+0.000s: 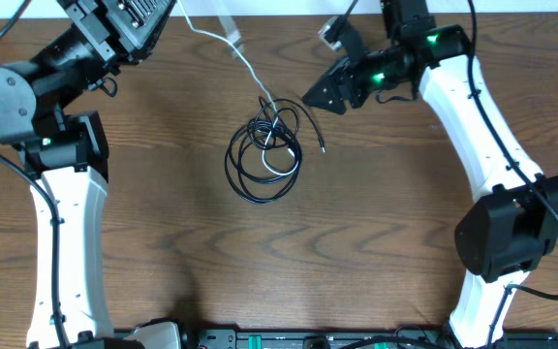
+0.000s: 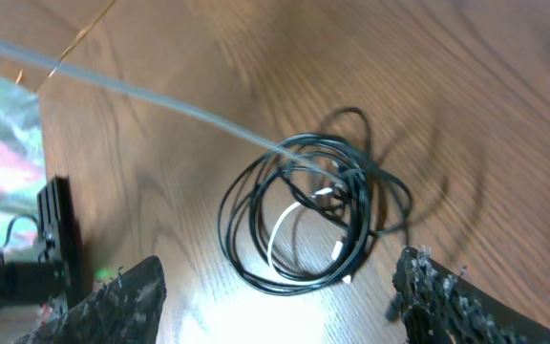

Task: Untangle cables

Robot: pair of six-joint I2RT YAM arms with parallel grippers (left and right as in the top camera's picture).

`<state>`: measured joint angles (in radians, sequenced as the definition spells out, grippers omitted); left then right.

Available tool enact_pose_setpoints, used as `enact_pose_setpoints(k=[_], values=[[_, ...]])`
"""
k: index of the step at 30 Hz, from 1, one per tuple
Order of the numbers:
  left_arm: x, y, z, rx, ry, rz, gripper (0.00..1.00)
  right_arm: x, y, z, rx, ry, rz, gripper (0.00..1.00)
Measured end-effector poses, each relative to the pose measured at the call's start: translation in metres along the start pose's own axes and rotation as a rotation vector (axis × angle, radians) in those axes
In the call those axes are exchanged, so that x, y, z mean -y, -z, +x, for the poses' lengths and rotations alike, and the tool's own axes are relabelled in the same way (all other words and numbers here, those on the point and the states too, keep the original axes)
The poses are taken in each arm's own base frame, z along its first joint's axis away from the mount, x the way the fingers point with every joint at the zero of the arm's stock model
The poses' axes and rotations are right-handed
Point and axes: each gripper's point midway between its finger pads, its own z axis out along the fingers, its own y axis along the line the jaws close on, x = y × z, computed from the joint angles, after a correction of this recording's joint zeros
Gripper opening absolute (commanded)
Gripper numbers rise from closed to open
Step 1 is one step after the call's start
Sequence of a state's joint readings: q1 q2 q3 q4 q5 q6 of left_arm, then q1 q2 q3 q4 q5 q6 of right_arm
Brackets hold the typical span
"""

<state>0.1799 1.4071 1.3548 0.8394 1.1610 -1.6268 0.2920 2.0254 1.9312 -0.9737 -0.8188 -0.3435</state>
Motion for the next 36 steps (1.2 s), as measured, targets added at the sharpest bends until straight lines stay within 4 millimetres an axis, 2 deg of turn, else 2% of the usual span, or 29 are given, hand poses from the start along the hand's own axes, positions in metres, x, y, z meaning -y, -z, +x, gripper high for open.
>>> enact_pose_setpoints(k=[7, 10, 12, 13, 15, 16, 19, 22, 25, 28, 30, 32, 35, 36], values=[[-0.003, 0.000, -0.001, 0.000, 0.030, -0.003, 0.07, -0.027, -0.038, -0.016, 0.008, 0.172, -0.012, 0.71], [-0.003, 0.000, -0.001, 0.000, 0.033, -0.003, 0.07, -0.026, -0.062, -0.022, 0.017, 0.209, 0.005, 0.70], [-0.003, 0.000, 0.000, -0.004, 0.034, -0.004, 0.07, -0.018, -0.079, -0.025, 0.028, 0.213, 0.023, 0.65], [-0.003, 0.000, 0.000, -0.004, 0.034, -0.004, 0.07, -0.013, -0.086, -0.025, 0.032, 0.211, 0.032, 0.57], [-0.003, 0.000, 0.001, -0.009, 0.033, -0.004, 0.07, -0.002, -0.100, -0.026, 0.042, 0.202, 0.051, 0.12], [-0.003, 0.000, 0.001, -0.011, 0.034, -0.005, 0.07, 0.003, -0.105, -0.025, 0.042, 0.185, 0.061, 0.01], [-0.004, 0.000, 0.002, -0.019, 0.033, -0.006, 0.08, 0.016, -0.113, -0.022, 0.039, 0.122, 0.096, 0.01], [-0.005, 0.000, 0.006, -0.038, 0.026, -0.012, 0.07, 0.021, -0.107, -0.024, 0.049, 0.064, 0.116, 0.01], [-0.019, 0.001, 0.008, -0.052, 0.061, -0.052, 0.08, 0.026, -0.088, -0.028, 0.065, 0.004, 0.138, 0.01], [-0.048, 0.004, 0.010, -0.056, 0.132, -0.131, 0.07, 0.029, -0.046, -0.037, 0.103, -0.048, 0.154, 0.01], [-0.066, 0.006, 0.012, -0.056, 0.161, -0.179, 0.07, 0.028, -0.003, -0.052, 0.169, -0.064, 0.179, 0.01], [-0.087, 0.011, 0.017, -0.058, 0.185, -0.240, 0.07, 0.022, 0.050, -0.071, 0.256, -0.068, 0.218, 0.01], [-0.112, 0.018, 0.023, -0.053, 0.198, -0.323, 0.07, -0.002, 0.119, -0.092, 0.371, -0.063, 0.265, 0.01], [-0.121, 0.021, 0.026, -0.053, 0.196, -0.352, 0.07, -0.012, 0.134, -0.095, 0.393, -0.064, 0.274, 0.01]])
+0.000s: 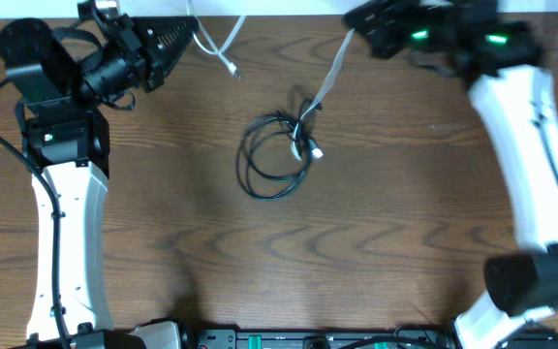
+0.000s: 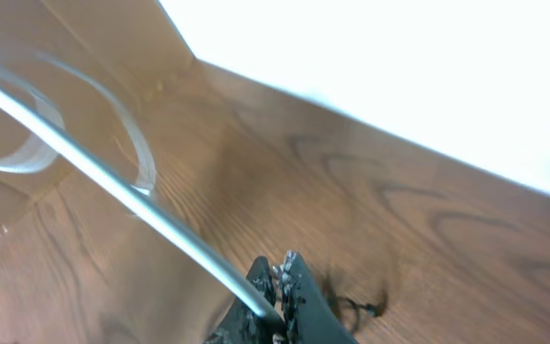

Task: Untangle cables

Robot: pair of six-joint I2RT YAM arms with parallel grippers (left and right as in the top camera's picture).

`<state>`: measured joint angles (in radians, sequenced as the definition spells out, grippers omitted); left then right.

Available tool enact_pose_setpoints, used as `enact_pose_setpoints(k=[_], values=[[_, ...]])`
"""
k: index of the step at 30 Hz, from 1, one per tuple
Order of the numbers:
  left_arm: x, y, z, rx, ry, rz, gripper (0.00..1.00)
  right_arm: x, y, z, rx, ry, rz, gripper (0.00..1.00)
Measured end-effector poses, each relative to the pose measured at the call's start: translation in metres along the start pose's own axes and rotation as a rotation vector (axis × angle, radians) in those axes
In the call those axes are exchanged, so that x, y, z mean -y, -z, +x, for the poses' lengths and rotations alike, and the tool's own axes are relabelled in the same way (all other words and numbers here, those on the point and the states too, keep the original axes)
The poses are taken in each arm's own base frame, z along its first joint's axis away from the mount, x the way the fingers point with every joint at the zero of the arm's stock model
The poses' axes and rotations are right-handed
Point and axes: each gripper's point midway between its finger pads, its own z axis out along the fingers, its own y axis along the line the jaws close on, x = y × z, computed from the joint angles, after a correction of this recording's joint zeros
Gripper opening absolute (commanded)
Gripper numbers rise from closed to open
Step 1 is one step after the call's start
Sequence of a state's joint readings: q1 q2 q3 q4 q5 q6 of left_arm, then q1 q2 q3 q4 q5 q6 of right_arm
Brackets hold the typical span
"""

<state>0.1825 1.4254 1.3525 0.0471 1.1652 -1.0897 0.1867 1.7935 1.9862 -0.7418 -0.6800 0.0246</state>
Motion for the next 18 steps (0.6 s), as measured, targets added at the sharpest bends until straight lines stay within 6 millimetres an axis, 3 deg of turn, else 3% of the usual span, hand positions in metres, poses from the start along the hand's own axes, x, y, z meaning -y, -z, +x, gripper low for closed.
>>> enact_pose_setpoints(k=[3, 5, 12, 15, 18], values=[[-0.021, 0.001, 0.003, 0.007, -0.013, -0.073, 0.08, -0.015, 0.028, -0.009, 0.017, -0.029, 0.018, 0.01], [-0.035, 0.002, 0.007, 0.005, -0.016, -0.123, 0.08, -0.011, 0.030, -0.001, -0.011, -0.073, 0.050, 0.01], [-0.075, 0.010, 0.020, -0.010, -0.041, -0.281, 0.08, 0.066, 0.010, 0.058, -0.184, -0.294, 0.353, 0.01], [-0.082, 0.012, 0.022, -0.016, -0.070, -0.316, 0.08, 0.097, 0.017, 0.076, -0.226, -0.330, 0.532, 0.01], [-0.086, 0.014, 0.022, -0.018, -0.103, -0.334, 0.10, 0.120, 0.033, 0.078, -0.220, -0.317, 0.695, 0.01]])
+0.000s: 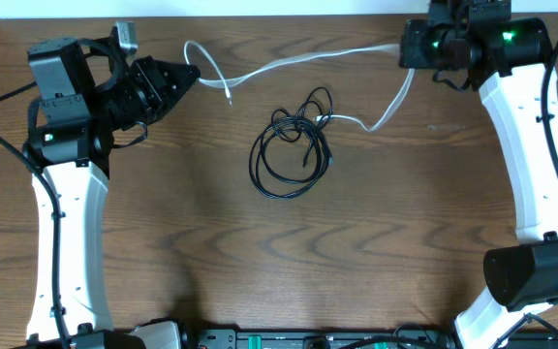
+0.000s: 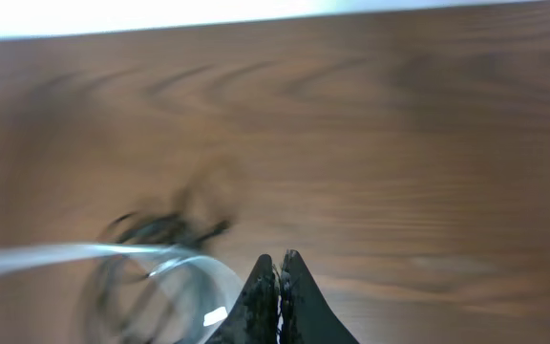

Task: Untangle cables

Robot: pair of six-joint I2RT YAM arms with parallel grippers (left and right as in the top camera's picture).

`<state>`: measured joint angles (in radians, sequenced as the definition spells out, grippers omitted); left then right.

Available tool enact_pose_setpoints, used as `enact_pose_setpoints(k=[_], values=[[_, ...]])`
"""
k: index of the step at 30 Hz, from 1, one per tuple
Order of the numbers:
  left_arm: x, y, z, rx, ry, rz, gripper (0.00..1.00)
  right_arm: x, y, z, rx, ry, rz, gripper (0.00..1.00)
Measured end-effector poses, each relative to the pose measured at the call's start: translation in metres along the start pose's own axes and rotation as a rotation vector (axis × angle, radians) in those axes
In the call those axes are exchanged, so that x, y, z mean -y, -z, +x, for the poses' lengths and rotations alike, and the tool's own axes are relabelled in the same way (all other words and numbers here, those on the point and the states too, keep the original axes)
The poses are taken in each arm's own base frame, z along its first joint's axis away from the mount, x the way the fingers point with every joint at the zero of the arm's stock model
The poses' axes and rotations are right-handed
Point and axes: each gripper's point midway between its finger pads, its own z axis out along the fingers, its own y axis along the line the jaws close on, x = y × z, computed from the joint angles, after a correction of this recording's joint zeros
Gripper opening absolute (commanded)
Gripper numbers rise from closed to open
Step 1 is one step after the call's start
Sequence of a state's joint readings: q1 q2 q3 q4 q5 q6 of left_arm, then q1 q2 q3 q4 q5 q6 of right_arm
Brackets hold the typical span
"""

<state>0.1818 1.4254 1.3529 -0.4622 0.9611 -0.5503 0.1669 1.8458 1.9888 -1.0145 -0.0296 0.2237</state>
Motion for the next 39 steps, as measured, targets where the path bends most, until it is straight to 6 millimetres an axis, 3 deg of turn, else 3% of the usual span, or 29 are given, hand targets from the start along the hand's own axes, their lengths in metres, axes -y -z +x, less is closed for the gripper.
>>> enact_pose_setpoints(k=[1, 2, 4, 6, 9, 13, 15, 19, 21, 24, 29, 39], values=[[-0.001, 0.000, 0.000, 0.001, -0.007, -0.005, 0.17, 0.008, 0.000, -0.001, 0.008, 0.000, 0.044, 0.01], [-0.002, 0.000, 0.000, 0.002, -0.013, -0.011, 0.35, 0.017, 0.000, -0.003, 0.016, 0.000, 0.094, 0.01], [-0.004, 0.000, 0.000, 0.005, -0.025, -0.019, 0.60, 0.032, -0.003, -0.011, 0.049, -0.006, 0.170, 0.01], [-0.004, 0.000, 0.000, 0.006, -0.031, -0.023, 0.71, 0.047, -0.005, -0.024, 0.098, -0.021, 0.214, 0.01], [-0.005, 0.000, -0.001, 0.007, -0.049, -0.026, 0.76, 0.080, -0.003, -0.046, 0.164, -0.066, 0.232, 0.01], [-0.005, 0.000, 0.000, 0.007, -0.076, -0.025, 0.75, 0.119, 0.017, -0.072, 0.228, -0.113, 0.153, 0.01], [-0.005, 0.000, -0.001, 0.006, -0.092, -0.026, 0.75, 0.121, 0.027, -0.079, 0.244, -0.105, 0.062, 0.06], [-0.008, 0.000, 0.003, -0.007, -0.105, -0.037, 0.76, 0.085, 0.026, -0.061, 0.157, -0.051, -0.121, 0.30], [-0.015, 0.001, 0.008, -0.019, -0.094, -0.069, 0.76, 0.057, 0.022, -0.046, 0.094, -0.009, -0.192, 0.41], [-0.033, 0.003, 0.016, -0.035, -0.045, -0.157, 0.75, 0.005, 0.011, -0.023, 0.006, 0.068, -0.294, 0.48], [-0.055, 0.008, 0.023, -0.046, -0.019, -0.269, 0.75, -0.051, -0.018, 0.010, -0.115, 0.146, -0.380, 0.54], [-0.068, 0.012, 0.026, -0.048, -0.011, -0.344, 0.75, -0.088, -0.099, 0.079, -0.367, 0.137, -0.392, 0.51]])
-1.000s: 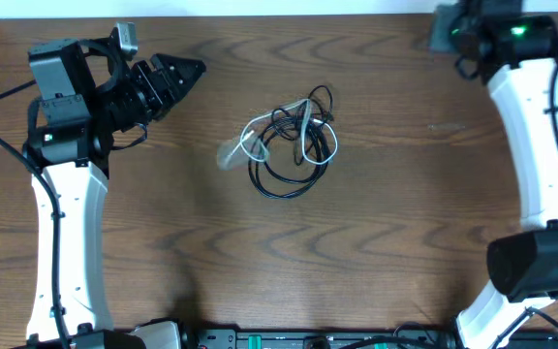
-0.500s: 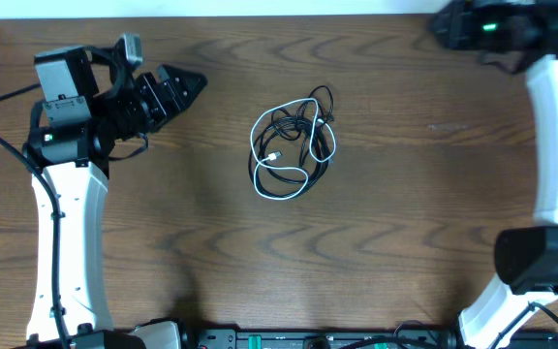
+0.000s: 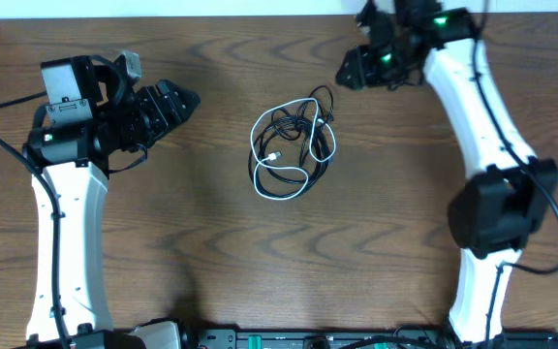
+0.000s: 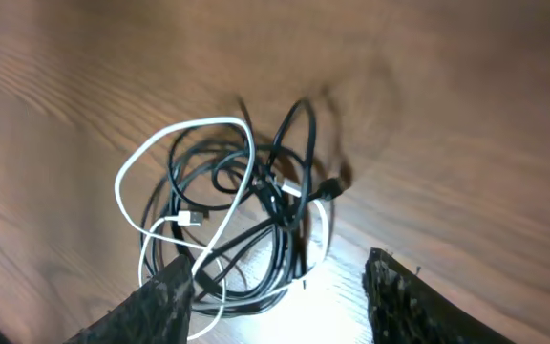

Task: Untangle cables

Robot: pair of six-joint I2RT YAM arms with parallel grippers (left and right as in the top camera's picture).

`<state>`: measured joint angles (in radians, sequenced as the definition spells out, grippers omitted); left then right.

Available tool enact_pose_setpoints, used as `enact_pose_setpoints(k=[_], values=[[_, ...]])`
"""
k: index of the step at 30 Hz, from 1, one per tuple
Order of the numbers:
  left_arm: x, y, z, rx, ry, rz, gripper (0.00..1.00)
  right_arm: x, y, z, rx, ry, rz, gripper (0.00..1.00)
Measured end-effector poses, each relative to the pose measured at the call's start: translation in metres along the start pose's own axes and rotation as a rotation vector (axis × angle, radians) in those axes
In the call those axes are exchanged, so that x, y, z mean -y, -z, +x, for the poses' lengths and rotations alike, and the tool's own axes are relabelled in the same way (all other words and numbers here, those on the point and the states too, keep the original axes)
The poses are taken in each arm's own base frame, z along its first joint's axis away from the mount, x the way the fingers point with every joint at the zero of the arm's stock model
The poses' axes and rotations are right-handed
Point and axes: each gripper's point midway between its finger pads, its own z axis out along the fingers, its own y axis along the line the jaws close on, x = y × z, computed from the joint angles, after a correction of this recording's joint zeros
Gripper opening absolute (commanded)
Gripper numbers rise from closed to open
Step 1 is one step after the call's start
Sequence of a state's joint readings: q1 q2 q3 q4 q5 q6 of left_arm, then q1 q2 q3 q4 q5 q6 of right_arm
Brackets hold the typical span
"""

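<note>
A tangle of cables [image 3: 292,145] lies in the middle of the table: a black cable [image 4: 280,205] coiled in several loops, with a thin white cable [image 4: 170,143] looped over and through it. The white cable's plug [image 4: 187,219] rests inside the coil. My right gripper [image 3: 345,76] hovers at the back right of the tangle, and in its wrist view the right gripper [image 4: 277,272] is open and empty, with the coil beyond its fingers. My left gripper [image 3: 184,99] is to the left of the tangle, apart from it, its fingers spread and holding nothing.
The wooden table [image 3: 289,262] ends at a pale strip along the back edge [image 3: 260,8]. Both arm bases stand at the front corners, and a black rail [image 3: 308,339] runs along the front edge.
The white cable was stretched between both grippers, with the right one shut on it. Now it lies looped on the black coil, both grippers have let go, and the right gripper is nearer the tangle.
First the right gripper hung open beside the tangle while the white cable ran off to the back left. Then it was shut on that cable near the back edge. Later the cable was stretched between both grippers. Now it lies slack on the coil.
</note>
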<state>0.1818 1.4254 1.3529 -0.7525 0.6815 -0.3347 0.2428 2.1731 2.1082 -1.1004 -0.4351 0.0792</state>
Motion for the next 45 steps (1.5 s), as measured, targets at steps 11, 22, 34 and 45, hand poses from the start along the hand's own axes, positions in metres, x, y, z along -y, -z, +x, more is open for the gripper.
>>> enact_pose_setpoints(k=[11, 22, 34, 45], values=[[-0.002, 0.000, 0.002, -0.005, 0.003, -0.011, 0.75, -0.026, -0.066, 0.017, -0.095, -0.023, -0.041, 0.41], [-0.004, 0.000, 0.006, -0.022, 0.017, -0.019, 0.74, -0.033, -0.110, 0.014, -0.085, -0.013, -0.092, 0.01], [-0.004, 0.000, 0.007, -0.024, 0.018, -0.019, 0.73, -0.086, -0.038, -0.050, 0.096, 0.085, -0.284, 0.01], [-0.004, 0.000, 0.007, -0.024, 0.018, -0.019, 0.72, -0.044, 0.271, -0.101, 0.671, 0.105, -0.139, 0.01]])
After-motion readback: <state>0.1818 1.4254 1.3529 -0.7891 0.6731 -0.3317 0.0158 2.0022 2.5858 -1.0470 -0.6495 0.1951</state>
